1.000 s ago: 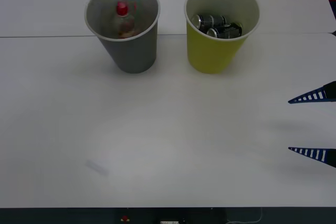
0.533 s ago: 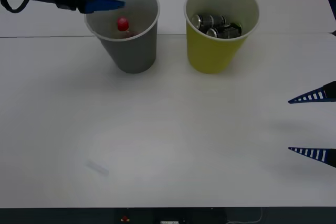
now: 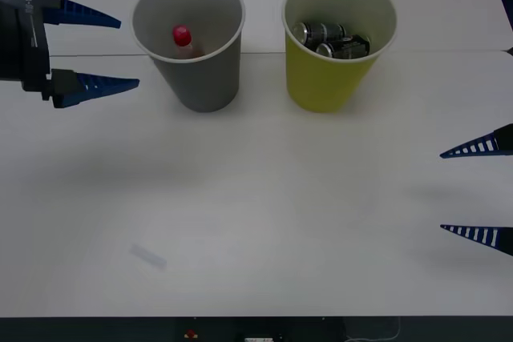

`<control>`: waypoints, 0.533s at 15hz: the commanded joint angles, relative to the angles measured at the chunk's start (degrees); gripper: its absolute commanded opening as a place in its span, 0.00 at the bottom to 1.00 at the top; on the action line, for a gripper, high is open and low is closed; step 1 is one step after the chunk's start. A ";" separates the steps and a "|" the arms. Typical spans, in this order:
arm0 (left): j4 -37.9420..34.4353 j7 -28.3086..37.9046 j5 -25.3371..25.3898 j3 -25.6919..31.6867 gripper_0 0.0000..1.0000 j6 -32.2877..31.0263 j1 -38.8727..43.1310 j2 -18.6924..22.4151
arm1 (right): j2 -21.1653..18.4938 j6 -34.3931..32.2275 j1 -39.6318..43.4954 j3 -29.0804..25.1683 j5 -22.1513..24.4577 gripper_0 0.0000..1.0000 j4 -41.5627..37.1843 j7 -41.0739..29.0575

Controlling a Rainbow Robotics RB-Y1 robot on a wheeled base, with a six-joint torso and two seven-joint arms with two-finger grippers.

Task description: Put the can into the green bin and the plastic bottle into the gray bin

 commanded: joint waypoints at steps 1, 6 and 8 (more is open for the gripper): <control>-4.28 -4.28 0.72 5.93 1.00 -0.05 9.94 2.25 | 0.00 0.00 0.00 0.00 0.00 1.00 0.00 0.00; -11.31 -6.56 0.11 14.19 1.00 0.57 24.53 5.85 | 0.00 0.00 0.00 0.00 0.00 1.00 0.00 0.00; -13.15 -10.69 -0.51 16.66 1.00 2.15 29.80 7.52 | 0.00 0.00 0.00 0.00 0.00 1.00 0.00 0.00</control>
